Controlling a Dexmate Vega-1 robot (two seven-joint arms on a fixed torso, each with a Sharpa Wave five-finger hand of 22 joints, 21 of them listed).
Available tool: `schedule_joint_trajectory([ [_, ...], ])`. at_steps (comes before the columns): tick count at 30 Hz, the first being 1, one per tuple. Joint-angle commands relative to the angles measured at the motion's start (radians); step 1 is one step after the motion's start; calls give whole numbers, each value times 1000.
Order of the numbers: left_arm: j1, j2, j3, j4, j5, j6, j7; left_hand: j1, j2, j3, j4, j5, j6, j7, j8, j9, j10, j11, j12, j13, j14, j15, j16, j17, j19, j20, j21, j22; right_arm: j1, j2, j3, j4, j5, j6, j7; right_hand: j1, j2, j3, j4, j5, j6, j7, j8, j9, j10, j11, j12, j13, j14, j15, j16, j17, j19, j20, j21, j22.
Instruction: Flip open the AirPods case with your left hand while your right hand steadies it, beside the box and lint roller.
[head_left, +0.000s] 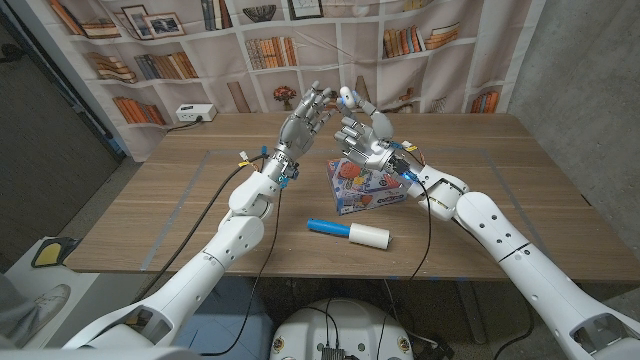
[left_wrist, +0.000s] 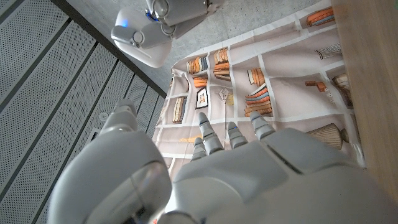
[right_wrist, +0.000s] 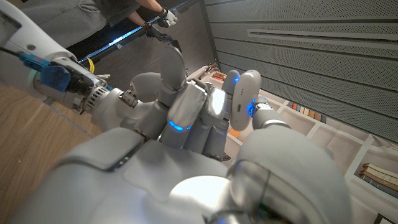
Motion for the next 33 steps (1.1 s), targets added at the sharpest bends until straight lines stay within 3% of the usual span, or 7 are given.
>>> schedule_joint_trajectory([
  [1,-9,35,-15,-31,53,-10,24,4,11,4,-5,4,-2,-2,-4,1,-5,1,-1,0,2,7,3,1,5,9,4,2,-2,1,-4,-1,4,-5,-11,48,59,137,-28,8,7,-5,1,5,-6,-22,6,5,4,-1,0,2,-5,-70,2,2],
  [12,-5,84,-29,-61,134,-5,108,-59,-61,-52,8,3,-5,-21,-4,1,-7,-14,1,-5,21,-16,11,6,26,-4,8,1,-9,1,-2,-7,6,-2,-15,43,58,143,-29,8,7,-6,-2,8,-5,-22,9,6,5,-1,1,2,-4,-70,2,3],
  [14,5,98,-34,-80,166,0,146,-84,-115,-91,10,23,12,-37,3,1,16,-25,9,-10,43,-39,17,7,44,-13,12,0,-10,1,-2,-8,7,-2,-18,42,58,144,-29,8,8,-6,-4,6,-7,-22,6,2,6,-1,1,2,-4,-70,2,3],
  [18,16,101,-34,-92,140,6,140,-92,-147,-116,9,45,20,-40,4,2,-4,-24,0,-17,47,-50,15,7,54,-19,12,-1,-7,2,-4,-5,9,-5,-18,41,58,146,-29,8,11,-5,-6,4,-6,-21,8,4,6,-1,1,2,-4,-70,2,3],
  [27,24,118,-37,-114,165,15,179,-88,-157,-126,7,62,22,-44,3,2,-4,-30,-1,-23,52,-53,15,7,64,-25,13,-1,3,2,-13,0,-3,-6,-8,38,58,150,-29,8,9,-5,-8,7,-11,-22,3,-2,7,-1,1,2,-5,-70,1,3],
  [33,20,127,-34,-127,181,33,200,-69,-139,-121,5,80,23,-40,4,3,2,-29,1,-27,61,-51,16,7,70,-21,14,0,5,-7,-14,-4,-14,-7,-5,36,58,152,-30,8,10,-6,-7,12,-11,-22,1,-3,8,-1,1,2,-4,-70,1,4],
])
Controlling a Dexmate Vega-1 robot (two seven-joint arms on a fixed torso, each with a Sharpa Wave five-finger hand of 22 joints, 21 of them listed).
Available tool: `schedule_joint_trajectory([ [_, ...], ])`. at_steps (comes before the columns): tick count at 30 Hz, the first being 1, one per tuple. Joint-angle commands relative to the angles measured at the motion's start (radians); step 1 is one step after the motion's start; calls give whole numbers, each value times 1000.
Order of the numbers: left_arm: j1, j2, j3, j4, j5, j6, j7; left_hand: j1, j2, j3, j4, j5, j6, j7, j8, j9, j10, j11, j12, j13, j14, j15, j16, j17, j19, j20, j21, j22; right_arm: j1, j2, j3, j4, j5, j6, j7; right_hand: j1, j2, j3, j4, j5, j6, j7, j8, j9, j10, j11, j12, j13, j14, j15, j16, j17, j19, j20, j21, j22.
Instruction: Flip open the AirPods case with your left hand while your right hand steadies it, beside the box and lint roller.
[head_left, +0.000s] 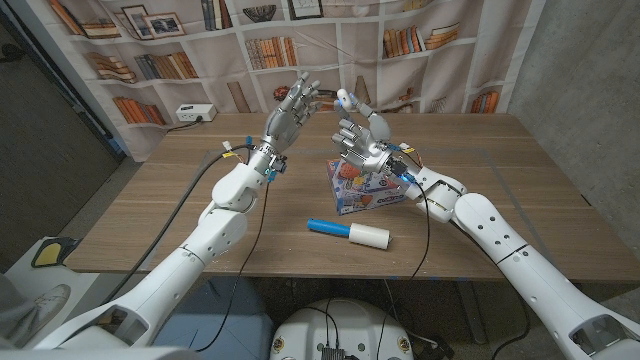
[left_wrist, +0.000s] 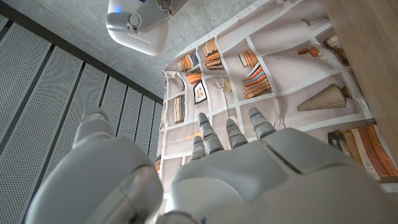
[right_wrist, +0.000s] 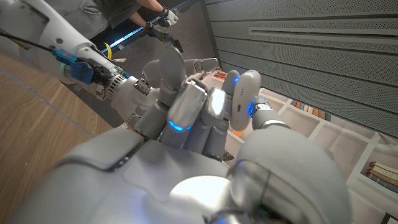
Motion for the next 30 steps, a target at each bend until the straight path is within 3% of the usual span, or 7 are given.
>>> schedule_joint_trajectory([
  [1,3,23,-1,-30,33,24,49,25,13,3,-3,15,5,0,7,3,12,3,1,0,7,3,6,5,6,7,5,3,6,-11,-4,-2,-19,-1,8,42,52,152,-30,7,6,-2,-2,7,-8,-22,-1,1,8,-1,1,2,-4,-69,1,2],
  [7,-20,1,12,8,3,-7,-7,39,27,9,-4,25,3,1,6,3,9,8,0,-3,7,4,5,5,4,7,3,3,12,-15,-9,-1,-22,-7,12,40,51,153,-30,7,8,-1,-2,7,-9,-22,-1,1,9,-1,1,2,-4,-69,1,1],
  [11,-28,2,19,10,8,0,-12,63,58,23,-5,34,1,7,5,3,6,17,-1,-7,4,9,2,5,-2,16,-1,3,21,-15,-15,3,-26,-12,16,39,51,154,-31,7,7,0,-3,9,-4,-21,5,7,9,-1,1,2,-3,-70,1,1],
  [17,-40,1,28,23,69,-28,6,91,68,28,-12,42,-28,8,-5,3,-13,17,-8,-13,-12,15,-7,4,-7,15,-5,3,26,-17,-17,6,-24,-19,14,38,50,156,-31,7,10,0,-5,7,-8,-21,1,4,9,-1,1,2,-2,-70,1,0],
  [24,-25,25,17,-31,255,-35,151,88,44,10,-12,48,-42,3,-7,3,-19,13,-9,-17,-21,12,-11,4,-9,12,-6,3,32,-19,-16,10,-26,-22,13,37,50,157,-32,6,8,0,-7,7,-5,-22,3,5,10,-1,1,2,-2,-69,1,-1],
  [30,-9,33,4,-50,338,-46,224,86,27,-2,-13,55,-25,-2,1,3,-7,6,-4,-20,-19,8,-9,5,-3,10,-5,3,35,-16,-16,14,-24,-24,14,35,50,158,-32,6,10,3,-7,9,-11,-22,-2,0,10,-1,1,2,-2,-69,1,-1],
])
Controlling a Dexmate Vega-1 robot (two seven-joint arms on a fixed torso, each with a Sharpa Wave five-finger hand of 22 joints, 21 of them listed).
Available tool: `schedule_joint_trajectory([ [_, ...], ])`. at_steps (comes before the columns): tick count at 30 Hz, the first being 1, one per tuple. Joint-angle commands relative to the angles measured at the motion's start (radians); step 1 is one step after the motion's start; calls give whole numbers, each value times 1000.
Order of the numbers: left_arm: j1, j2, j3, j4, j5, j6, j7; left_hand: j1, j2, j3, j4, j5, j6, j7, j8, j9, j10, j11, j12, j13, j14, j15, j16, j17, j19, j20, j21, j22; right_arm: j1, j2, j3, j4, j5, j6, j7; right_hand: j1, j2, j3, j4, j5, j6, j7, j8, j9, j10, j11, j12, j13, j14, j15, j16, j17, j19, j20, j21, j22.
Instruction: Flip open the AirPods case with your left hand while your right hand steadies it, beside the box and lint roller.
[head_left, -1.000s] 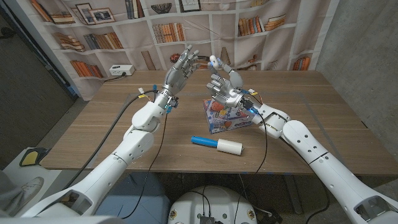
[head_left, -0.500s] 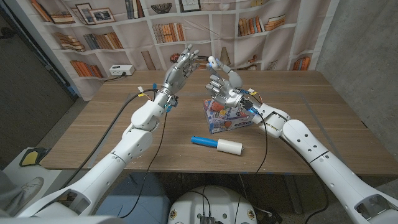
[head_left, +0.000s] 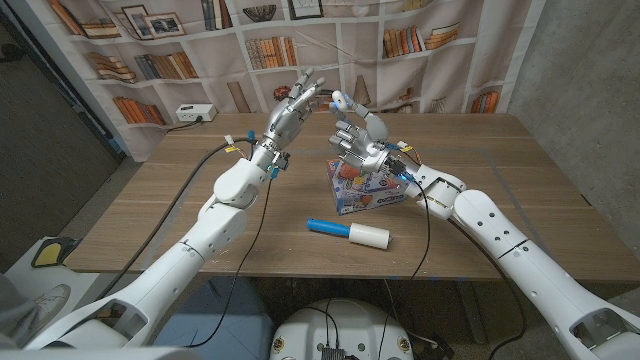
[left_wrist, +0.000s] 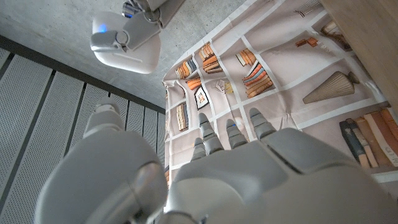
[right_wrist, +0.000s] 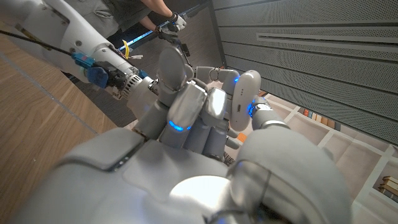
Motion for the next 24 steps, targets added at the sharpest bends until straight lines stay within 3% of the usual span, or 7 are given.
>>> schedule_joint_trajectory([
  [1,20,20,-17,-41,178,-30,138,3,-16,-11,-3,11,13,-8,7,1,10,-10,4,-2,-4,-7,-4,5,6,0,1,3,8,0,-2,7,-2,-5,0,38,46,159,-33,5,13,-1,-4,3,-5,-22,3,4,10,-1,1,2,-1,-69,1,1],
  [19,61,68,-57,-105,248,0,212,8,-20,-20,0,23,23,-12,10,1,21,-12,8,-6,-4,-9,-3,6,7,-2,0,3,10,2,-4,6,-6,-7,-9,34,46,164,-34,5,11,-3,-7,9,-8,-22,-1,-1,9,-1,0,1,-3,-69,2,4],
  [24,64,70,-59,-112,257,11,225,19,12,-10,7,31,26,-8,11,1,27,-10,10,-8,-3,-5,-1,8,8,4,0,4,13,1,-7,4,-10,-8,-11,33,46,165,-35,5,12,-3,-9,9,-4,-21,4,6,9,-1,0,1,-3,-69,2,4],
])
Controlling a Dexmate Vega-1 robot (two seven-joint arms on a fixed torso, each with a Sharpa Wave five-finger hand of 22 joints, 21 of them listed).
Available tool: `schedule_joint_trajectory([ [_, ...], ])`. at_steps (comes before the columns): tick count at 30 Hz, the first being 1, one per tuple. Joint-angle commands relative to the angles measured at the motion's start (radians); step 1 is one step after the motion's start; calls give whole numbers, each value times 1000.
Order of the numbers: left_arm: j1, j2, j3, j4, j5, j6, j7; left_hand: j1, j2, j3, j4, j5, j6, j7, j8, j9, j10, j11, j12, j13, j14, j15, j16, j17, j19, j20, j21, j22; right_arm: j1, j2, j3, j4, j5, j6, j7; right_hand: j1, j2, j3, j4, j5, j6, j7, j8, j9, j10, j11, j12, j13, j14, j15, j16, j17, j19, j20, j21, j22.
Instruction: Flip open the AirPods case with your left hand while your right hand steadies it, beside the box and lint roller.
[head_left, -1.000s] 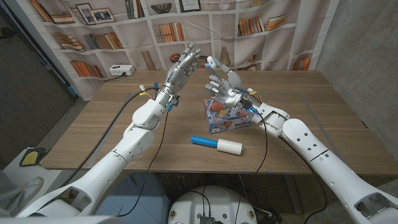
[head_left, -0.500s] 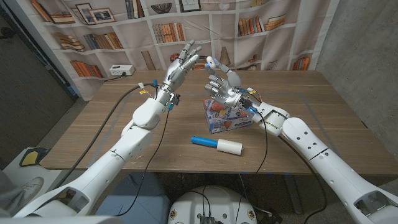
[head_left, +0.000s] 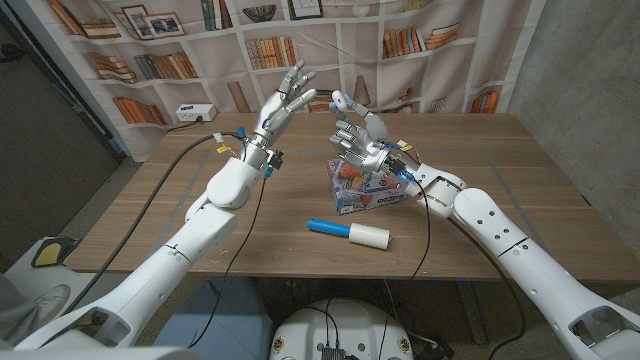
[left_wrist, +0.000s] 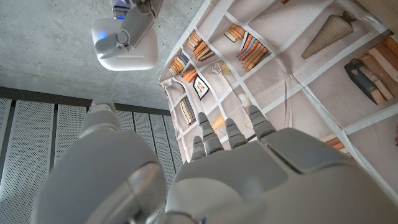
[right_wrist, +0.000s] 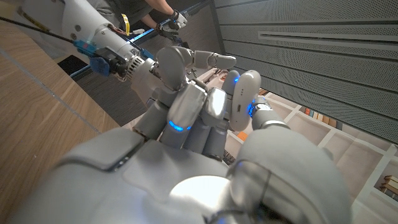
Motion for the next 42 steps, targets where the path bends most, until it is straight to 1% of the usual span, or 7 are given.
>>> schedule_joint_trajectory([
  [1,14,22,-15,-35,49,33,45,18,34,11,7,12,6,6,5,2,15,-3,6,0,-4,-4,-1,3,4,7,0,4,6,0,-7,-2,-7,-4,-2,32,46,165,-35,5,9,-2,-5,2,-8,-22,0,0,9,-1,0,1,-3,-69,2,3],
  [4,20,54,-24,-80,146,81,87,28,45,15,6,15,4,9,5,2,10,-2,4,-1,-5,-4,-1,3,5,9,0,4,5,-2,-7,-6,-10,-3,-3,31,46,165,-35,5,6,-3,-6,5,-6,-22,1,2,9,-1,0,1,-4,-69,0,1],
  [6,20,59,-25,-90,165,90,96,32,46,16,5,17,4,7,5,2,12,-2,4,-1,-6,-4,-2,3,6,8,1,4,7,-3,-8,-7,-11,-3,0,31,46,166,-35,5,9,-3,-6,5,-8,-21,0,0,9,-1,0,1,-2,-69,2,3],
  [18,16,72,-25,-94,158,102,88,44,45,14,2,23,6,1,5,2,17,-15,6,-4,-7,-9,-3,2,6,2,0,3,5,-5,-8,-13,-16,3,-3,28,46,168,-36,5,9,-3,-9,6,-9,-22,0,0,9,-1,0,1,-2,-69,2,3],
  [28,22,87,-23,-104,160,118,82,49,44,11,1,26,6,2,4,2,15,-9,5,-6,-8,-8,-3,1,5,3,-1,3,6,-8,-8,-17,-19,6,2,27,46,170,-36,5,12,-2,-10,7,-7,-22,1,1,9,-1,0,1,-3,-69,2,3],
  [38,3,97,-8,-104,167,134,60,67,48,12,-3,32,-1,12,2,2,13,-11,4,-8,-13,0,-5,0,4,11,-2,3,14,-15,-13,-14,-25,0,11,26,46,171,-37,5,11,-1,-12,8,-6,-20,7,7,9,-1,0,1,-4,-69,2,2],
  [42,11,101,-12,-137,199,168,89,82,55,17,-6,37,-3,12,2,2,7,-17,1,-9,-17,3,-6,0,7,15,-1,3,11,-18,-12,-17,-29,3,15,27,46,172,-38,5,11,-1,-11,12,-7,-21,6,5,8,-1,0,1,-4,-69,2,3],
])
